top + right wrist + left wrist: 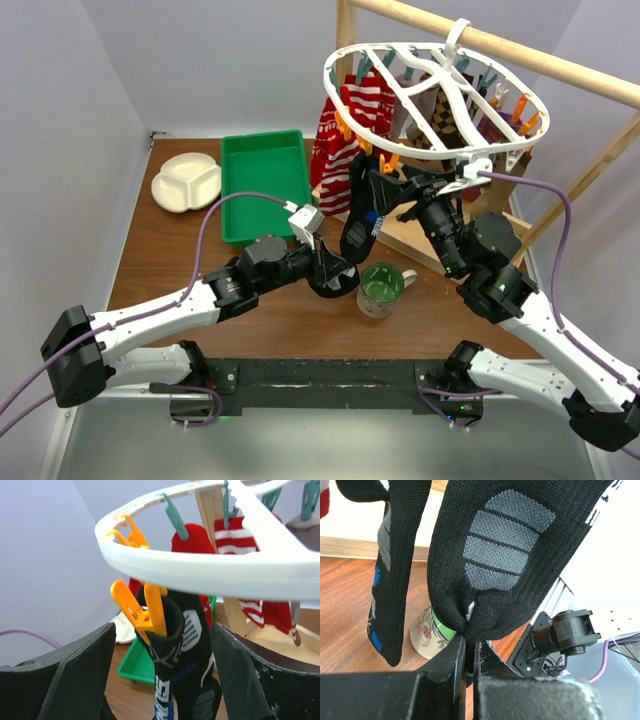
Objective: Remove the socks clipped to the hanger
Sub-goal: Remove the sock from the hanger, then place the sock in the bin, then remove the sock from the hanger.
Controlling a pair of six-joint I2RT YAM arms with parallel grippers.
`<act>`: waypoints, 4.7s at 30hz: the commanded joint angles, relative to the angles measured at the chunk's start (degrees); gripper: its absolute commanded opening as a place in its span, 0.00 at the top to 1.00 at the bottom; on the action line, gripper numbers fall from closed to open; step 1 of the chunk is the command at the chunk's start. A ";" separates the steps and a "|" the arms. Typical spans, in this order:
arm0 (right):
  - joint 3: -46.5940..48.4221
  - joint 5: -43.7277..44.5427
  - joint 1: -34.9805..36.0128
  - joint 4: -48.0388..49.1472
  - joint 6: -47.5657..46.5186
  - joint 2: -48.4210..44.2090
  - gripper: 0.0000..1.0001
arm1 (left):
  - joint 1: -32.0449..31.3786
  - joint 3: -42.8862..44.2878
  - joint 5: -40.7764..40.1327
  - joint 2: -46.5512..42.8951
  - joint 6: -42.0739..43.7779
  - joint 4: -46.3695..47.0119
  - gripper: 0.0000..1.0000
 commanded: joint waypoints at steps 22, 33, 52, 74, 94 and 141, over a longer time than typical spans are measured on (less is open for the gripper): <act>3.31 6.08 1.05 12.29 1.94 2.20 0.74 | -0.35 1.36 -0.02 -0.61 -0.55 -0.61 1.00; 3.57 5.20 1.05 11.42 2.64 2.55 1.00 | -0.35 0.57 2.44 -4.38 0.06 0.18 1.00; 2.87 5.38 1.05 8.96 4.22 3.17 0.31 | -0.26 0.48 6.32 -15.20 4.20 3.08 1.00; -8.55 7.31 1.05 2.37 8.27 -8.08 0.12 | 0.17 17.70 -18.54 -20.12 11.76 -21.08 1.00; -11.63 5.99 1.05 -2.73 9.76 -12.48 0.10 | 28.37 22.10 -30.87 8.60 9.73 -4.94 1.00; -20.68 0.02 1.05 -4.40 10.73 -11.07 0.08 | 20.22 2.94 1.73 -11.68 4.91 -7.64 0.32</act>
